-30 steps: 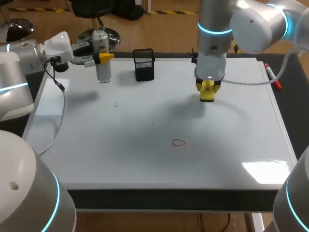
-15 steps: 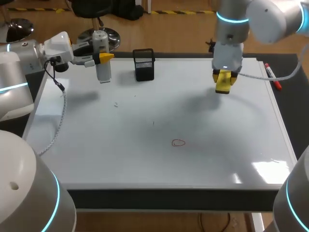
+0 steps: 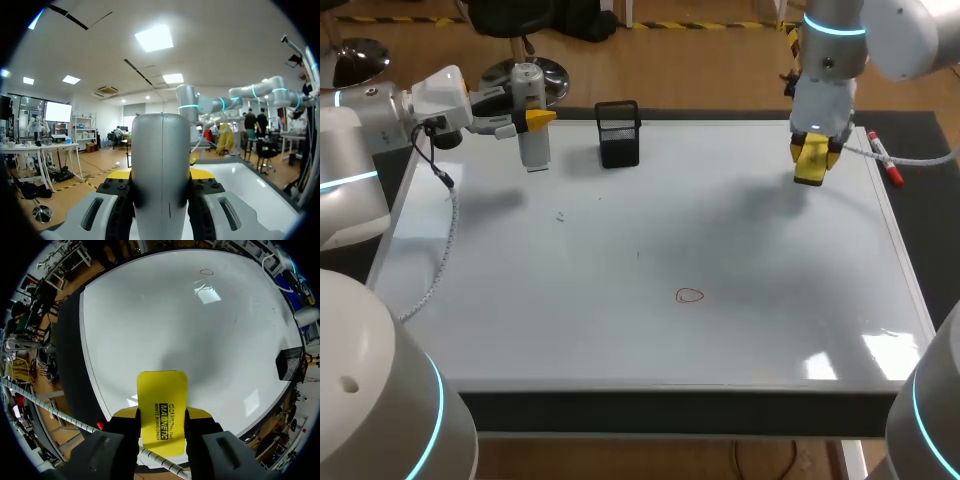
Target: Pick up the inspection probe, press it on each red-marked spot on the whiteboard one by one, put down the probe, pick up the eraser, and wipe off all the red marks.
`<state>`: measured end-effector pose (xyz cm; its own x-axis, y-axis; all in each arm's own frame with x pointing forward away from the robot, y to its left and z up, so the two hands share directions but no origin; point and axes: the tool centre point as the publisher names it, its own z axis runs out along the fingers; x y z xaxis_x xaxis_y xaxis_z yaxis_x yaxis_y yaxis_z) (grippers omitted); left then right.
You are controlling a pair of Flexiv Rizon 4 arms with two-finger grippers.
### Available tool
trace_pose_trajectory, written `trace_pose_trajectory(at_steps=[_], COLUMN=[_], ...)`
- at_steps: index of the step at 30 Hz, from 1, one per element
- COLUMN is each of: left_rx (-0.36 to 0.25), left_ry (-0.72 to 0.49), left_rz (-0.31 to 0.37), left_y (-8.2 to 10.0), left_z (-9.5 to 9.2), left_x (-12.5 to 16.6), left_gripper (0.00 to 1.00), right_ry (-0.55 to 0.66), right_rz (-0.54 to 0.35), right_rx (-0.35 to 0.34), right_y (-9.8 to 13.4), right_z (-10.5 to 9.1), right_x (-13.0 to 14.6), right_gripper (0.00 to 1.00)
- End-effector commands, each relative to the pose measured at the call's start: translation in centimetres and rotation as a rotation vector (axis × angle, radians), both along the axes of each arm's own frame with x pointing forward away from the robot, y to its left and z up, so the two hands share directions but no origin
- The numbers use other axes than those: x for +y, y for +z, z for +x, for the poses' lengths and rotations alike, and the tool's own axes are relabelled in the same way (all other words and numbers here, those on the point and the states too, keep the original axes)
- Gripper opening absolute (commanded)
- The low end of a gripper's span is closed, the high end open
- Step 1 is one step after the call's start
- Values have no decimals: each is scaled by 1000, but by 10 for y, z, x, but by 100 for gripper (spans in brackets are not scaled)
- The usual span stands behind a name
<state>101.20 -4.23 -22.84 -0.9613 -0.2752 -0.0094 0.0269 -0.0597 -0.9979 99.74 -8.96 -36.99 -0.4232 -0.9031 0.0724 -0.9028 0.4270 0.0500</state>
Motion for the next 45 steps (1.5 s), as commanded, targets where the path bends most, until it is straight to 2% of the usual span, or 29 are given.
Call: trace_pose_trajectory(at_steps=[1, 7, 30, 37, 40, 45], left_rx=[-1, -1, -7, -5, -1, -9], left_ry=[1, 1, 1, -70, -101, -161], left_rz=[-1, -1, 4, -10, -50, -79], left_y=[1, 1, 4, 3, 4, 11], left_z=[0, 0, -1, -28, -43, -67], left_x=[-1, -1, -3, -30, -42, -64], left_gripper=[0, 0, 0, 0, 0, 0], right_ry=[4, 14, 14, 14, 14, 14], right_rz=[-6, 5, 5, 5, 5, 5], right_rx=[-4, -21, -21, -21, -21, -21], right_y=[7, 11, 11, 11, 11, 11], right_z=[1, 9, 9, 9, 9, 9], right_x=[-2, 1, 1, 1, 1, 1], right_gripper=[0, 0, 0, 0, 0, 0])
